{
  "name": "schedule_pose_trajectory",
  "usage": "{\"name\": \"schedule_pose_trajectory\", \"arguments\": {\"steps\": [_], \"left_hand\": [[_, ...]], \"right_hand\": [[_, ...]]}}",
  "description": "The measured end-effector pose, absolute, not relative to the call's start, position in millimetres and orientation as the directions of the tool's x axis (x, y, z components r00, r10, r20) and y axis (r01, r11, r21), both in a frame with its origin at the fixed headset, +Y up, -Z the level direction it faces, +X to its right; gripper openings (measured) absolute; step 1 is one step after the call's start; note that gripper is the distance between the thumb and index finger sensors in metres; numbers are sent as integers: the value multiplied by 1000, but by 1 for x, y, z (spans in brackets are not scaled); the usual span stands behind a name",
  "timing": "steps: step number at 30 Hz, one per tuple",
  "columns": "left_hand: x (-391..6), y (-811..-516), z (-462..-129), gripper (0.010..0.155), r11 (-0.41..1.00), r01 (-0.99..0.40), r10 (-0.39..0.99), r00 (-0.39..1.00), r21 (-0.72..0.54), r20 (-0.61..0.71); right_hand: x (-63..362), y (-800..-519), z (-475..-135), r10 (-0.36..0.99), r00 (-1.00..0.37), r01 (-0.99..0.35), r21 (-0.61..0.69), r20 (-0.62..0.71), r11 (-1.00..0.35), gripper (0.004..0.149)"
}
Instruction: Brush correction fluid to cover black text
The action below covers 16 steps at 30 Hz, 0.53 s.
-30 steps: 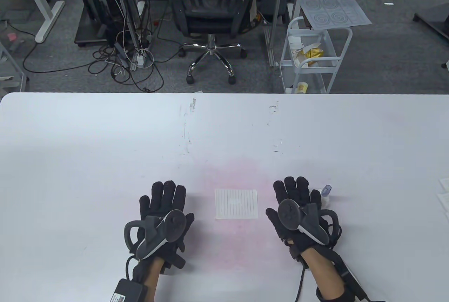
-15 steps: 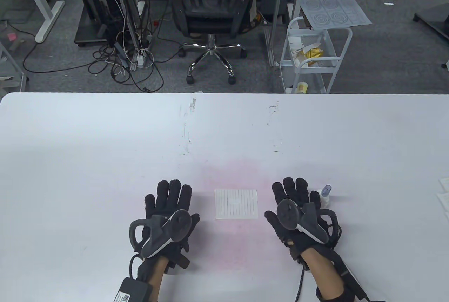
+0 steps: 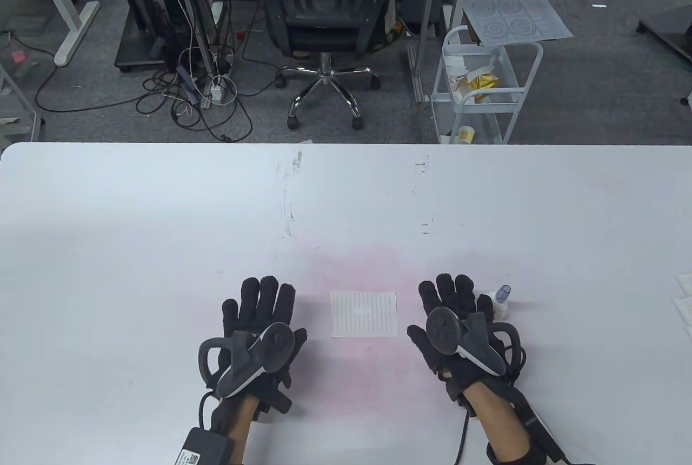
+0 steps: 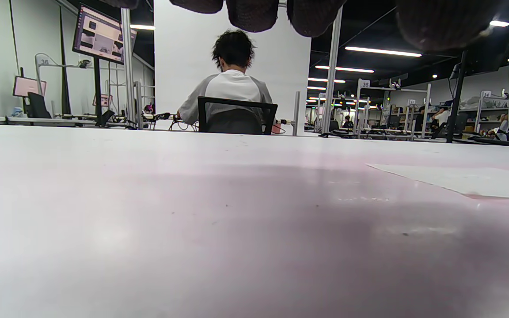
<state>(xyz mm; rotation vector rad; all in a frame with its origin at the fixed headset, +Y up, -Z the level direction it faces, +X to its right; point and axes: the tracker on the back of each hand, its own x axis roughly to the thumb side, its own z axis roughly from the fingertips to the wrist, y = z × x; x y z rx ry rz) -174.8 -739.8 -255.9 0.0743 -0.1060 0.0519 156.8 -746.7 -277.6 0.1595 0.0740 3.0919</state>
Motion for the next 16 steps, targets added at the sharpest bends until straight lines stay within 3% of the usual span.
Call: {"name": "schedule_pose_trajectory", "arguments": {"steps": [16], "left_hand": [[-175,-739,-256,78,997,-48,41,994,66,106]], "right_hand": [[156,-747,-277,40,-994,-34,58,100,-998,78]]}}
